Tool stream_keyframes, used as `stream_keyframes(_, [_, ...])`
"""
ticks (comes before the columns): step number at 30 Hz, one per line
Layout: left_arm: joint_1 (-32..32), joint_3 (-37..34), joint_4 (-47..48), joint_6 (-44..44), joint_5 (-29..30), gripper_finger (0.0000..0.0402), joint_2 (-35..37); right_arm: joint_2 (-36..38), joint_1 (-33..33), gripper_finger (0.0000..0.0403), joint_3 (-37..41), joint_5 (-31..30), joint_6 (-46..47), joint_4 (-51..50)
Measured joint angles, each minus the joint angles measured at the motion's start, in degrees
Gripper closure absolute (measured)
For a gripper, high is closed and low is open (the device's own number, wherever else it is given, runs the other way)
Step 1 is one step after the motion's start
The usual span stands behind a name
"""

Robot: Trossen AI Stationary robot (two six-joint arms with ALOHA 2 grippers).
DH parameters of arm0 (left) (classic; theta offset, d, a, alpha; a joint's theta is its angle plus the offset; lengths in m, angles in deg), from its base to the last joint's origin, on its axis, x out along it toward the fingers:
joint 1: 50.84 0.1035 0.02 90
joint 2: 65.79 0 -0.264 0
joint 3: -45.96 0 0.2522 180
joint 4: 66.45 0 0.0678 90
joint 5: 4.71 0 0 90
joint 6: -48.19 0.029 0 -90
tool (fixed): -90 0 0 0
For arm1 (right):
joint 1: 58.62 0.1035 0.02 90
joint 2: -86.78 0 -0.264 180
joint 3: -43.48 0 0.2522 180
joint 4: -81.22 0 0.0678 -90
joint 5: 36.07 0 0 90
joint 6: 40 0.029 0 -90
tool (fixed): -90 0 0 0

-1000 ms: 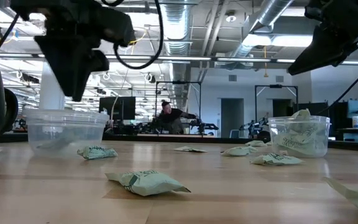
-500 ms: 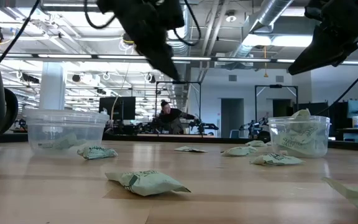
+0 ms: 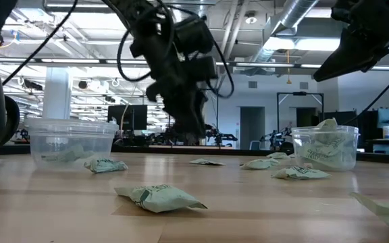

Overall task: Pick and place Stevia / Truvia into bins
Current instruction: Put the white stevia packet into the round transparent container

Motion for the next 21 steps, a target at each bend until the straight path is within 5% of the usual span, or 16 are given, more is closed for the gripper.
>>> stream_keyframes(12, [-1.5,2.6,0.4,-0.1,0.0,0.0203,-6.4,0.0,0.0,0.0310,0.0,0.0,0.0,-0.9])
stream_keyframes(21, [-1.5,2.8,1.1,-1.5,1.0,0.0207,-7.9,0.0,0.0,0.0310,0.0,0.0,0.0,-1.3])
